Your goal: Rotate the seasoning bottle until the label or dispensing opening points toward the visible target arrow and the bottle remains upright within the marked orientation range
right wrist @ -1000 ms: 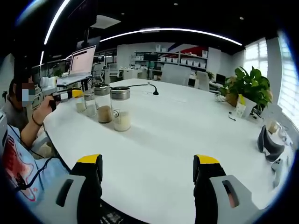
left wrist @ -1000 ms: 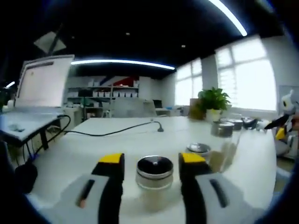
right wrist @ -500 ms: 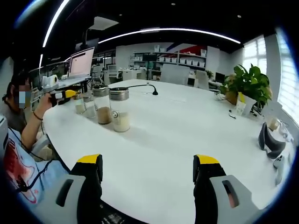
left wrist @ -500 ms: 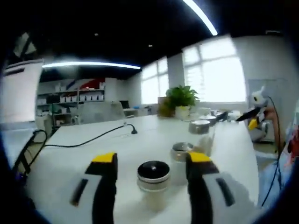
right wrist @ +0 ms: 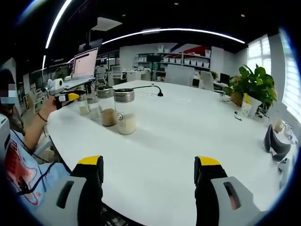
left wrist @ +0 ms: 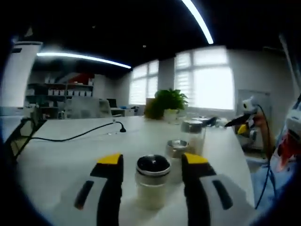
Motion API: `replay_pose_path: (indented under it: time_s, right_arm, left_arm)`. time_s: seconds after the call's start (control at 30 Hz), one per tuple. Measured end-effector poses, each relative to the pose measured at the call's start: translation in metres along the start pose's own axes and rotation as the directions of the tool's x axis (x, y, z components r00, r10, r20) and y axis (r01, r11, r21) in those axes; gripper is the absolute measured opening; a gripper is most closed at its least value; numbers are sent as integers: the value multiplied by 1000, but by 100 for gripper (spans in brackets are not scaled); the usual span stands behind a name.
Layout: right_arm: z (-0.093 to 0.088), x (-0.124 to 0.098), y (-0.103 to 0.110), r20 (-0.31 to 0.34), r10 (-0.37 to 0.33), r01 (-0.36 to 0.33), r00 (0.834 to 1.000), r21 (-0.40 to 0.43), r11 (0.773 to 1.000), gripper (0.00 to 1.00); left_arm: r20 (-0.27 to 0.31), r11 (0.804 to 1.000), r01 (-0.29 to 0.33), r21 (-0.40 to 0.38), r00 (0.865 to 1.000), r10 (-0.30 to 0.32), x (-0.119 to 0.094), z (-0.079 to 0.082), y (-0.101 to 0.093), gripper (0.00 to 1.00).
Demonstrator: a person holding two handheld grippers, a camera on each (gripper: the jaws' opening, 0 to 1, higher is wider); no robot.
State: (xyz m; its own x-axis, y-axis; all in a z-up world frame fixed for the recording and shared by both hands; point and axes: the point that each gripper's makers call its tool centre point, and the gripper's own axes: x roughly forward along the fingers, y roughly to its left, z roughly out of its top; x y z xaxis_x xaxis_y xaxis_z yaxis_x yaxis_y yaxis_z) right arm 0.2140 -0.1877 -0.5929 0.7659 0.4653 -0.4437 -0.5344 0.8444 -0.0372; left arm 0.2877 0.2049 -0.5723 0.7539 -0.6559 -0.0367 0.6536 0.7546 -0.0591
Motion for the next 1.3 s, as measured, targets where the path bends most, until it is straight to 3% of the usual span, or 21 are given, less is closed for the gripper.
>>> replay_pose_path:
  time_s: [0.13, 0.27, 0.47, 0.63, 1.03, 1.3]
  right_arm:
    - [-1, 3, 6, 2, 39, -39, 999, 11, 999, 81]
    - [-1, 2, 8, -2, 43, -43, 999, 0, 999, 81]
    - [0, -1, 4, 0, 16, -16, 1000, -10, 1000, 81]
    - [-1, 0, 5, -2, 25, -25, 1000, -8, 1000, 81]
    - [0, 0, 6, 0, 25, -25, 1000, -8, 1000, 81]
    - [0, 0, 3, 1, 16, -16, 1000, -1, 1000, 81]
  left_arm:
    - [-47, 999, -5, 36, 999, 6, 2, -7, -4, 53]
    - [-61, 999, -4, 42, 998, 6, 4, -13, -5, 45]
    - [-50, 999, 8, 31, 999, -7, 7, -13, -9, 44]
    - [-61, 999, -25, 39, 998, 28, 8, -15, -5, 34]
    - [-68, 997, -66, 45, 995, 69, 5, -17, -4, 34]
    - [-62, 987, -157, 40, 985, 160, 7, -17, -2, 34]
